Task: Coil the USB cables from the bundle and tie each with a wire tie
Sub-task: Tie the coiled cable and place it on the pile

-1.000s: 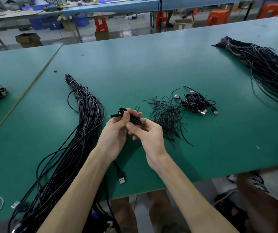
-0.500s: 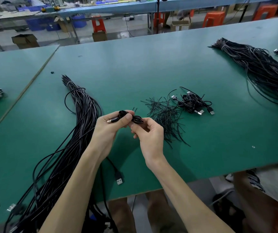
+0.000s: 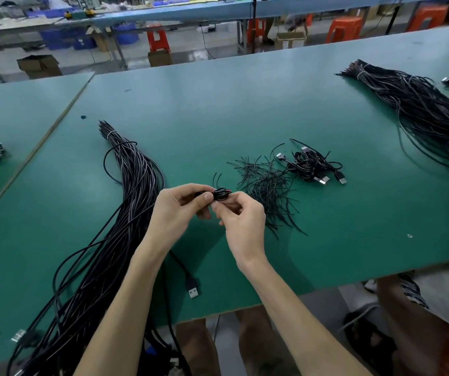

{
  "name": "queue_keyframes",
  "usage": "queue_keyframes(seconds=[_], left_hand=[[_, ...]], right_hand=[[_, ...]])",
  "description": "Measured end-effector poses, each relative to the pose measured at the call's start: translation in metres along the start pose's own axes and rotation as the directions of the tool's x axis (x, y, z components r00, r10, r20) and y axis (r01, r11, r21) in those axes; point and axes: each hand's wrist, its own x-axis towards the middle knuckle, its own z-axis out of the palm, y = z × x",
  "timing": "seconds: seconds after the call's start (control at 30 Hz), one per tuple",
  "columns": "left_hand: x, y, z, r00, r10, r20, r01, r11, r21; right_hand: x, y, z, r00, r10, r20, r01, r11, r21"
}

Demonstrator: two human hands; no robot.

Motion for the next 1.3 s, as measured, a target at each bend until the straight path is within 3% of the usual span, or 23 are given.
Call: queue_keyframes(seconds=[0.2, 0.53, 0.87, 1.17, 1.3], left_hand=[[-0.003, 0.002, 0.001, 0.999, -0.021, -0.028, 0.018, 0.996, -0.090], [-0.003, 0.003, 0.005, 0.999, -0.019, -0.045, 0.016, 0.998, -0.055], [-0.002, -0.001, 0.013, 0.999, -0.012, -0.049, 0.022, 0.980, 0.199], [-0.006, 0.005, 0.012, 0.989, -0.142, -0.047, 0.139, 0.989, -0.050], [-0.008, 0.006, 0.014, 0.997, 0.000, -0.072, 0.013, 0.985, 0.173]], right_hand=[[0.002, 0.000, 0.001, 0.998, 0.008, 0.057, -0.013, 0.996, 0.087], [-0.001, -0.002, -0.001, 0.999, -0.006, 0.049, 0.005, 1.000, 0.010], [-0.001, -0.003, 0.002, 1.000, 0.018, 0.022, -0.018, 1.000, -0.002], [-0.003, -0.005, 0.002, 1.000, -0.004, 0.012, 0.005, 0.999, -0.038], [-0.002, -0.005, 0.001, 1.000, -0.005, -0.030, 0.003, 0.998, -0.069]])
